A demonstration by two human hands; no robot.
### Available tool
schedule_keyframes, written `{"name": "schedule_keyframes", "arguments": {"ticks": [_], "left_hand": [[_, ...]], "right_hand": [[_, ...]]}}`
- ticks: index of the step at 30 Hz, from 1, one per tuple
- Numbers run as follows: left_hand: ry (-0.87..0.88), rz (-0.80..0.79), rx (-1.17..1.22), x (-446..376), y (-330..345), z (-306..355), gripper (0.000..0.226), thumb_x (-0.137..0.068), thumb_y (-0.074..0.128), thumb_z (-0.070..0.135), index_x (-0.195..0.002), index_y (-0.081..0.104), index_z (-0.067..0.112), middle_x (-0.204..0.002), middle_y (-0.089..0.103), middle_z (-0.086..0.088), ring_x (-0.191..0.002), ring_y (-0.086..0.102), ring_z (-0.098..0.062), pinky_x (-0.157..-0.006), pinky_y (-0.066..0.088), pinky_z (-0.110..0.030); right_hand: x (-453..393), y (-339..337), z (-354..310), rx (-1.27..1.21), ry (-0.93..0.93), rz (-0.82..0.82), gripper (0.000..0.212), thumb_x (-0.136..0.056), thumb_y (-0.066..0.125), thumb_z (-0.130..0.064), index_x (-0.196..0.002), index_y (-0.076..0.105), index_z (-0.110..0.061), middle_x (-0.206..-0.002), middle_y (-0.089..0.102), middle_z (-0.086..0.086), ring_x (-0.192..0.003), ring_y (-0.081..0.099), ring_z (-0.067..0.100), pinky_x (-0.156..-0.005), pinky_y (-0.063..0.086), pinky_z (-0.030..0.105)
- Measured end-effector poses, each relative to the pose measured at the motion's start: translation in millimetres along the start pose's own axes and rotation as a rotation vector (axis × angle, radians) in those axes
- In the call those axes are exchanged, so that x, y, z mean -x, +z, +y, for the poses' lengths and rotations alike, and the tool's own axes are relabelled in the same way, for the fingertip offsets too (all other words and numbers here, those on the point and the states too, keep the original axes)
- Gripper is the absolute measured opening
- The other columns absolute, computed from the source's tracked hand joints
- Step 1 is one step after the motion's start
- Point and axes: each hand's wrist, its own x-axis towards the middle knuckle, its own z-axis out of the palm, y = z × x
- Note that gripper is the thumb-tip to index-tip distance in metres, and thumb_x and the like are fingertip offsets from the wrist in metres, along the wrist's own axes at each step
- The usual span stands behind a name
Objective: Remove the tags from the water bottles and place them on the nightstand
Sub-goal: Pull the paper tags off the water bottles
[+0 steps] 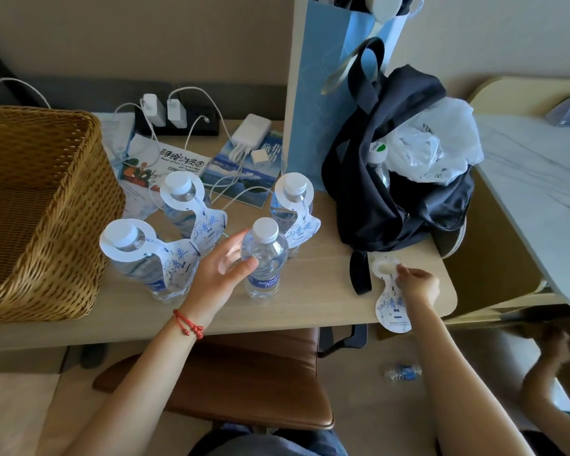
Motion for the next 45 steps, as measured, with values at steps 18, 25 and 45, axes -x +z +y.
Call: {"name": "schedule_keyframes", "arguments": {"ticks": [18,25,45], "left_hand": [[0.068,0.139,-0.113,9.0,3.3,-3.5,0.04,-0.079,0.065,0.019,-0.115,0.054,0.031,-0.115,0.057,0.02,-0.106,0.053,0.012,-0.08,0.041,-0.003],[0.146,0.268,-0.417,35.6,-3.8,3.4,0.042,-0.082,0.064,0.018,-0.123,0.053,0.015,-0.124,0.056,0.001,-0.117,0.052,-0.01,-0.099,0.041,-0.024],[0.259,0.656,-0.887,112.0,-71.9,14.8,0.034,-0.078,0.069,0.013,-0.107,0.062,-0.003,-0.106,0.066,-0.018,-0.099,0.059,-0.025,-0.09,0.037,-0.016]], "right_hand": [[65.4,0.1,-21.1,-0.106,-0.269,-0.037,0.017,-0.087,0.058,-0.032,-0.091,0.066,-0.017,-0.092,0.069,0.003,-0.085,0.061,0.019,-0.076,0.045,0.03],[140.9,15.0,-38.9,-0.123,-0.539,-0.245,0.006,-0.085,0.062,-0.026,-0.085,0.067,-0.022,-0.081,0.066,-0.009,-0.071,0.058,-0.008,-0.062,0.04,0.002],[251.9,54.3,-54.7,0.021,-1.224,-0.553,0.016,-0.083,0.067,-0.02,-0.096,0.067,-0.01,-0.096,0.068,0.001,-0.083,0.063,0.014,-0.072,0.051,0.03]]}}
